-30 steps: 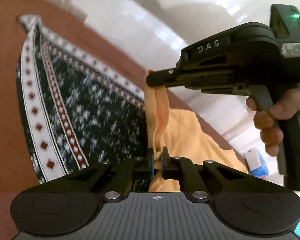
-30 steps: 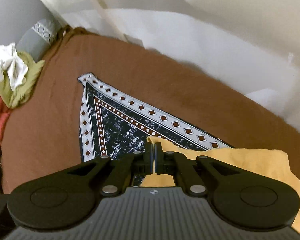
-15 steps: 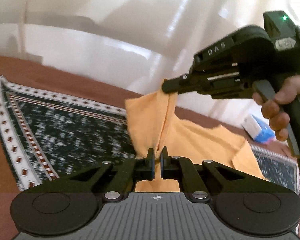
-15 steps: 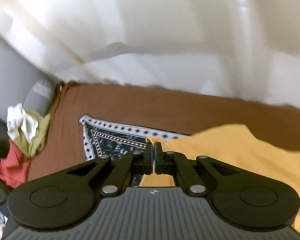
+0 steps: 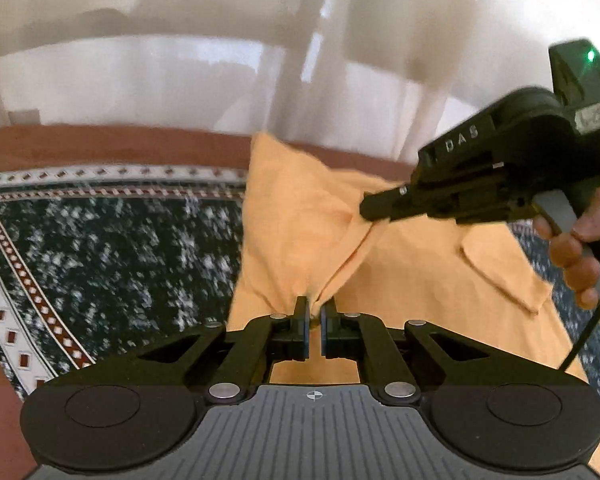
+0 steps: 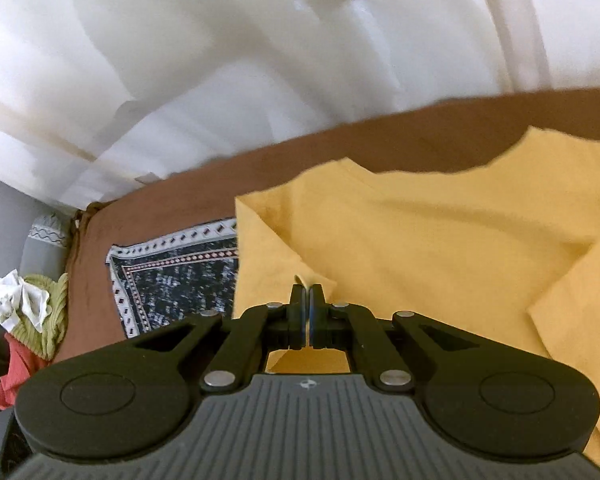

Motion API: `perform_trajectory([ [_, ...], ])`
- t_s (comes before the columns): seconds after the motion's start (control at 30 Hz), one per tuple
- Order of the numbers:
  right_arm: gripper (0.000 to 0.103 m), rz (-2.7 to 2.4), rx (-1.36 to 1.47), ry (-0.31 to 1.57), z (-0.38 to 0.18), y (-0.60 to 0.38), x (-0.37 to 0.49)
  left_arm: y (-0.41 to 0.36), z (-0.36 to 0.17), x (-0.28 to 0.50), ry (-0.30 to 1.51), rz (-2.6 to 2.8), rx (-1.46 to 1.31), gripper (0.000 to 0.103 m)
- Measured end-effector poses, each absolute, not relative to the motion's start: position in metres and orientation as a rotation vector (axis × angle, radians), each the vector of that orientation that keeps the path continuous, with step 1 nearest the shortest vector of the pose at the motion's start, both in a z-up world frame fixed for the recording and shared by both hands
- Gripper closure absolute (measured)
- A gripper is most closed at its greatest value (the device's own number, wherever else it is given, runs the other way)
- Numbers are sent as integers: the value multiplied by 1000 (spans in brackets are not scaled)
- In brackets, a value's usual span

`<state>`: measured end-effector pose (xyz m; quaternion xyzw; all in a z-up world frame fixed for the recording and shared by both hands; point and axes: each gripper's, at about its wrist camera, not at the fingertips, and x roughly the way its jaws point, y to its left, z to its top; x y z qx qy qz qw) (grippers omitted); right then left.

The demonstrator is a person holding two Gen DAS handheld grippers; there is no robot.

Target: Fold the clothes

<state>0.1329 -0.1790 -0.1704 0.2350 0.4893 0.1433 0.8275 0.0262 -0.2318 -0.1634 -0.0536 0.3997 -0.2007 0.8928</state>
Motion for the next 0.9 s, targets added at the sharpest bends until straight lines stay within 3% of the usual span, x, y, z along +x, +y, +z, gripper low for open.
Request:
perform_trajectory([
  [0.17, 101, 267, 493, 1042, -185, -178, 129, -235, -168, 26, 851, -428, -103, 98],
  [0.2, 101, 258, 491, 1041, -188, -180, 127, -235, -168, 26, 854, -430, -102, 91],
  [0.23, 101, 249, 489, 1040, -190, -181, 125, -234, -168, 25, 859, -435, -101, 74],
  [0.3, 97, 229, 485, 1035, -193, -185, 121, -233, -168, 24, 878, -448, -96, 67],
  [0.63, 94, 156, 446, 984, -170, -220, 97, -184, -135, 26, 832, -397, -293, 55],
  [0.73, 84, 198, 434, 923, -150, -219, 106, -184, -140, 50, 840, -376, -299, 55],
  [0.8, 70, 252, 398, 896, -142, -208, 120, -192, -145, 67, 849, -373, -278, 55],
  [0.9, 68, 334, 352, 884, -138, -187, 145, -200, -153, 85, 877, -379, -284, 55],
])
